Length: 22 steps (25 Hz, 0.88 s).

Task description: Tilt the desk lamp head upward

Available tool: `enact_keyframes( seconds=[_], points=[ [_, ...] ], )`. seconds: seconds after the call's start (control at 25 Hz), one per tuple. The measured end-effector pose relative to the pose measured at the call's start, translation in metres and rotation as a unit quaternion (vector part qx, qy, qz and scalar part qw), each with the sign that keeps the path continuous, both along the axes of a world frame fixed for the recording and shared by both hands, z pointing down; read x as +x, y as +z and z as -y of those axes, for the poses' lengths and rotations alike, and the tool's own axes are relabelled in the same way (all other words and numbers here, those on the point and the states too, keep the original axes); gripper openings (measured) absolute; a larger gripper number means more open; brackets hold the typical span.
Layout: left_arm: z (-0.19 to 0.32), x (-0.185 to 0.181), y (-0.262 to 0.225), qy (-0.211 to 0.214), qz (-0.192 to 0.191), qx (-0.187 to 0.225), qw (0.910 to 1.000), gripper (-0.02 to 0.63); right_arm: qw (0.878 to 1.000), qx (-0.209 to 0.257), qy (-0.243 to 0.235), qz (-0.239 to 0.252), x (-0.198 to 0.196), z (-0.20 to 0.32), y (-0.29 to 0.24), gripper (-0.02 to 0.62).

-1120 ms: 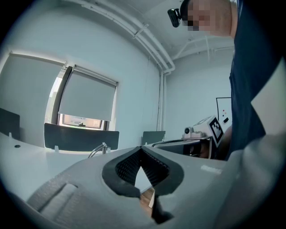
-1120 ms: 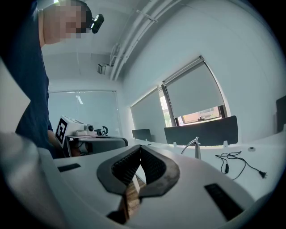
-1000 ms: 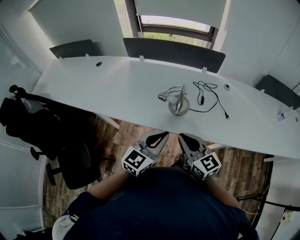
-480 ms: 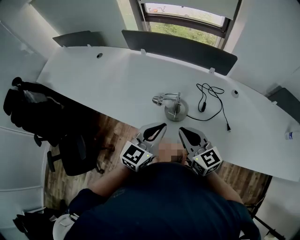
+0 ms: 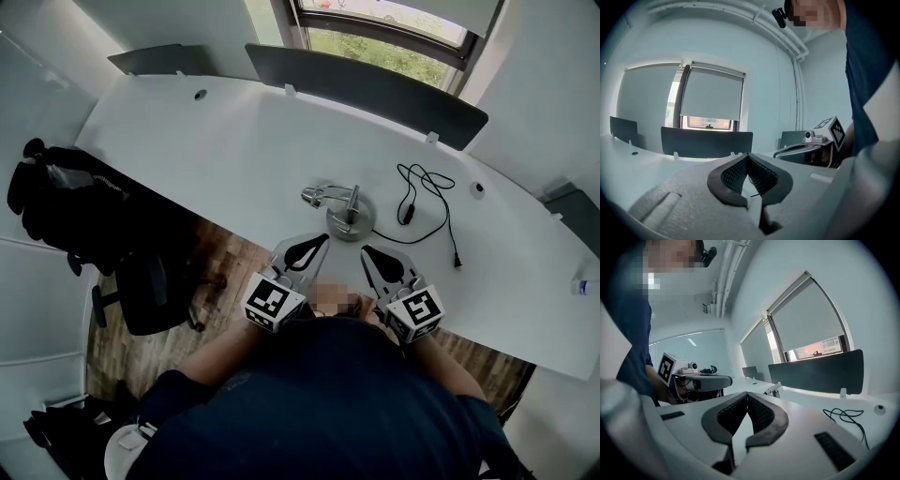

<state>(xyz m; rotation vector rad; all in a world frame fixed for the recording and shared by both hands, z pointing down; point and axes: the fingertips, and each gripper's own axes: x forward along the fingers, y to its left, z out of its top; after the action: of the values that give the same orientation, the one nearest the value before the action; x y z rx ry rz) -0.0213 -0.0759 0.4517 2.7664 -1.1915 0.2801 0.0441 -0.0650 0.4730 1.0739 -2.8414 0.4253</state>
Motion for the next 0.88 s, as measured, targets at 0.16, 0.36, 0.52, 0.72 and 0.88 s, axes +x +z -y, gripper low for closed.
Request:
enact_keyframes(
  seconds=[0.16,0.36,0.52,0.72,0.88],
  points=[
    [0.013,-0.006,0.01,0.004,0.009,0.002,1.0,0.006,1.0,0.004,0.021,-0.004,0.004,0.015,0.006,0.011],
    [0.028,-0.014,0.018,0.015,0.02,0.002,0.9997,0.006,0.999,0.005,0.039,-0.022,0.003,0.028,0.012,0.011],
    [0.044,-0.022,0.031,0.016,0.031,-0.004,0.9994,0.006,0.998,-0.005,0.049,-0.041,0.0,0.037,0.023,0.011],
    [0.062,-0.031,0.054,0.02,0.075,0.0,0.997,0.006,0.996,-0.018,0.058,-0.064,-0.005,0.047,0.04,0.011],
    [0.073,-0.031,0.065,0.024,0.082,0.002,0.9963,0.006,0.995,-0.029,0.066,-0.074,-0.007,0.054,0.054,0.011]
  ],
)
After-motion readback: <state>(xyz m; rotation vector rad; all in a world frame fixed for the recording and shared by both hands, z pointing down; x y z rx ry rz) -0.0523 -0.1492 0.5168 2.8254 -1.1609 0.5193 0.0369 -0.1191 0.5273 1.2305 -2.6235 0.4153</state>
